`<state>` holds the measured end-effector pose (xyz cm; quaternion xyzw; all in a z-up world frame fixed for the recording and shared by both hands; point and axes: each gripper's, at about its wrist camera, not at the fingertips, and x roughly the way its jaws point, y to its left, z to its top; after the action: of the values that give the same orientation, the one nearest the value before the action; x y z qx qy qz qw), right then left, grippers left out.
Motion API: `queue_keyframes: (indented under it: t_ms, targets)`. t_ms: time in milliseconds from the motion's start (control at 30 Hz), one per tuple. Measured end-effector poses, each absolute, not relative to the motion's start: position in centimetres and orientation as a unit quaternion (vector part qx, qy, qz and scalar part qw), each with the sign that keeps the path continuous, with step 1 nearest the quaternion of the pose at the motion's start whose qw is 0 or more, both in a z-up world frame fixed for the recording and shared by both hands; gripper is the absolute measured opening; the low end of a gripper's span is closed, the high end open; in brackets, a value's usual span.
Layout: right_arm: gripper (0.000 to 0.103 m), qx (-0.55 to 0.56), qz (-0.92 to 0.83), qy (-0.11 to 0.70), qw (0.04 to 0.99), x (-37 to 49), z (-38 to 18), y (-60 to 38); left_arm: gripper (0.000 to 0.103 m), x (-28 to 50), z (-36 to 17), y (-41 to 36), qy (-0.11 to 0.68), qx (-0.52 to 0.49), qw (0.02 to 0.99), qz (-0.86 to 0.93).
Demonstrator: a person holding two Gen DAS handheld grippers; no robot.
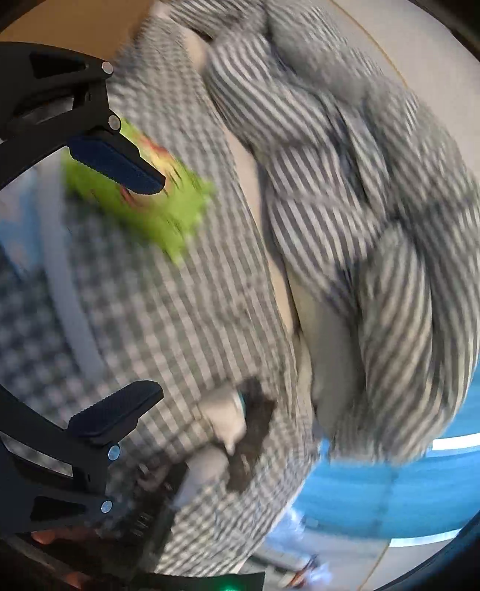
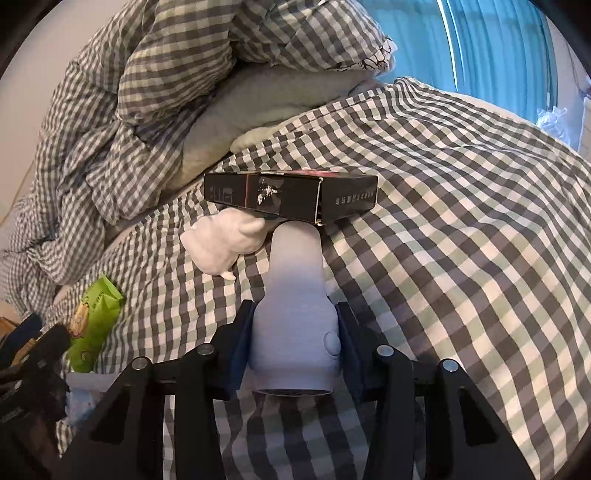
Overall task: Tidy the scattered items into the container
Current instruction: 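Grasp the white bottle with the right gripper while the left grasps the white plush toy, then carry the bottle and plush toy into the cardboard box and release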
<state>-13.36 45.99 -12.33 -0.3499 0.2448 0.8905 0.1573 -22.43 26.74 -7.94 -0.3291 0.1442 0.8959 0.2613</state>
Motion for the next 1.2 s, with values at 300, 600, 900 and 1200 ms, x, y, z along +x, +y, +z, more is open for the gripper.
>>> queue_keyframes:
  t_ms: [300, 600, 900, 1200]
  targets:
    - [0.043, -0.351, 0.881, 0.276, 0.154, -9.2, -10.7, 48.7, 0.103, -24.6, -11.5, 37.6, 0.231, -0.303, 0.382, 0.842]
    - [0.043, -0.354, 0.877, 0.279, 0.170, -10.0, -12.0, 49.6, 0.064, -25.5, -14.0, 41.3, 0.277, -0.312, 0.408, 0.812]
    - [0.043, -0.355, 0.881, 0.263, 0.169, -9.5, -9.9, 48.8, 0.064, -22.3, -10.2, 37.4, 0.210, -0.346, 0.368, 0.837]
    - [0.043, -0.324, 0.916, 0.211, 0.109, -5.8, -1.9, 41.5, 0.064, -15.1, -1.7, 24.4, 0.105, -0.348, 0.243, 0.899]
